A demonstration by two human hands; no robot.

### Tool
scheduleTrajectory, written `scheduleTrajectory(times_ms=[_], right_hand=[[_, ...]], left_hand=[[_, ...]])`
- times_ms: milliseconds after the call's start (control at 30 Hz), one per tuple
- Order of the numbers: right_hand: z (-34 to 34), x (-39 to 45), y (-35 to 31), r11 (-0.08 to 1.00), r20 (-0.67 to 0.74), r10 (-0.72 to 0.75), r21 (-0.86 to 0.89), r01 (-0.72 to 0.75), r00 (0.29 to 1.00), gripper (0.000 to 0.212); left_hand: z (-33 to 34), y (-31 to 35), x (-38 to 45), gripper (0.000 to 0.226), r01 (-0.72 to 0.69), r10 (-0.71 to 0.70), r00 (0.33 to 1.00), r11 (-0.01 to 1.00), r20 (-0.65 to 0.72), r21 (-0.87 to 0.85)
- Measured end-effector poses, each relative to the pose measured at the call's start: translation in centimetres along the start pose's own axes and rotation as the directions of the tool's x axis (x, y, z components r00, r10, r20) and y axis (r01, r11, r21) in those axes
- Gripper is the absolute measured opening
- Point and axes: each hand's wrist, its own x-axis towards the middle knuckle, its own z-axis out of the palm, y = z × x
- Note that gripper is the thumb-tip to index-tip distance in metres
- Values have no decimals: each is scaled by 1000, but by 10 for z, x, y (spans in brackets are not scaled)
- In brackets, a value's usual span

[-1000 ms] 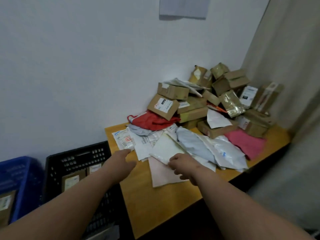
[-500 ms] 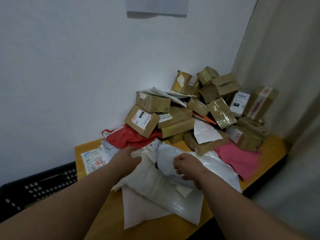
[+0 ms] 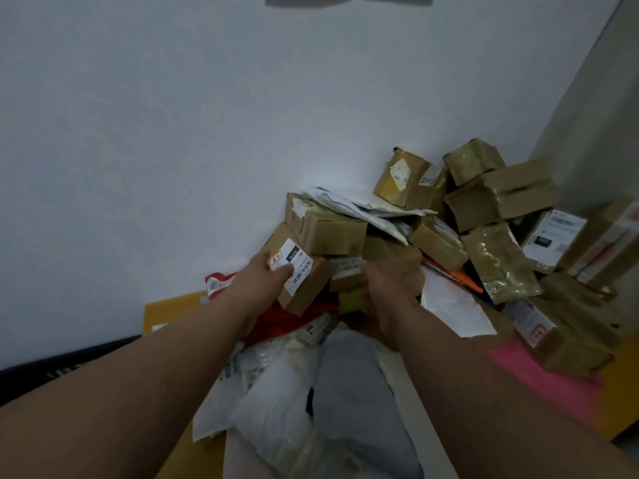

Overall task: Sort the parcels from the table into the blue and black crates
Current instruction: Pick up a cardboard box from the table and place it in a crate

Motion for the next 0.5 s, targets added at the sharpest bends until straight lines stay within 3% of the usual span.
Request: scheduleTrajectory(times_ms=[100,233,367,500], right_hand=[[4,36,-18,995,23,17,102,-20,1000,31],[7,66,-32,964,94,56,254,-78,994,40],[9,72,-30,963,154,11,263,-52,988,28],[-2,74,-21,946,175,-34,324,-25,984,15]], left_hand=[[14,20,18,68,-4,3,1000,999,-24,-49],[35,50,37,63,24,-26,1000,986,-10,-163],[55,68,39,18,79,-86,996,940,-6,-333],[62,64,36,15,76,-145,981,900,-130,-430]])
